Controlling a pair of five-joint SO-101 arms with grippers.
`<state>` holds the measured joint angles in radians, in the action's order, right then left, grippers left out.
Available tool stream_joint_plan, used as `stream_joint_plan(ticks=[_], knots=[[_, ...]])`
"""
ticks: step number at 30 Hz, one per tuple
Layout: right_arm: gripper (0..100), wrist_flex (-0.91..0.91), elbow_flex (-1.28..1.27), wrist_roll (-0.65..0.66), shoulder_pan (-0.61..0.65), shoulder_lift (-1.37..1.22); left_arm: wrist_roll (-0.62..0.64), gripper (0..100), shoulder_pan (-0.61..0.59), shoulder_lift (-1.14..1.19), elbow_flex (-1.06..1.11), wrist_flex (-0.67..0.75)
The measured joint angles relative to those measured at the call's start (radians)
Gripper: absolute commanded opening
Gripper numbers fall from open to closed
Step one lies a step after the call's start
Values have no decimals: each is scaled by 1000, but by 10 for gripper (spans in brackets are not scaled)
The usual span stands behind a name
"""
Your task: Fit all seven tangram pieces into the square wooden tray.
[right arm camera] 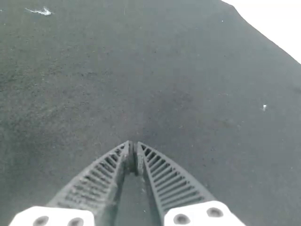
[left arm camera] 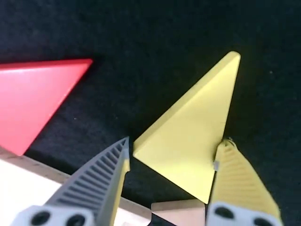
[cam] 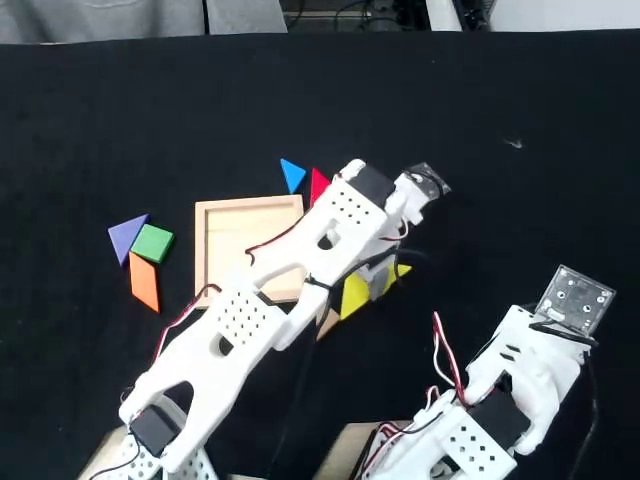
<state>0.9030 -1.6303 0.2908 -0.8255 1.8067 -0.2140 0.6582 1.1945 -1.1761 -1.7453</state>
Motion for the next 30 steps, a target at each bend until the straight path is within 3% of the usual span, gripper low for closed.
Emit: stream_joint_plan(ticks=[11, 17, 30], knots=[[11, 0, 0, 0, 0, 0, 14, 241, 14, 3, -43, -8], [11, 0, 0, 0, 0, 0, 43, 122, 35, -41, -32, -5], [11, 0, 0, 0, 0, 0, 46, 102, 121, -261, 230, 2]])
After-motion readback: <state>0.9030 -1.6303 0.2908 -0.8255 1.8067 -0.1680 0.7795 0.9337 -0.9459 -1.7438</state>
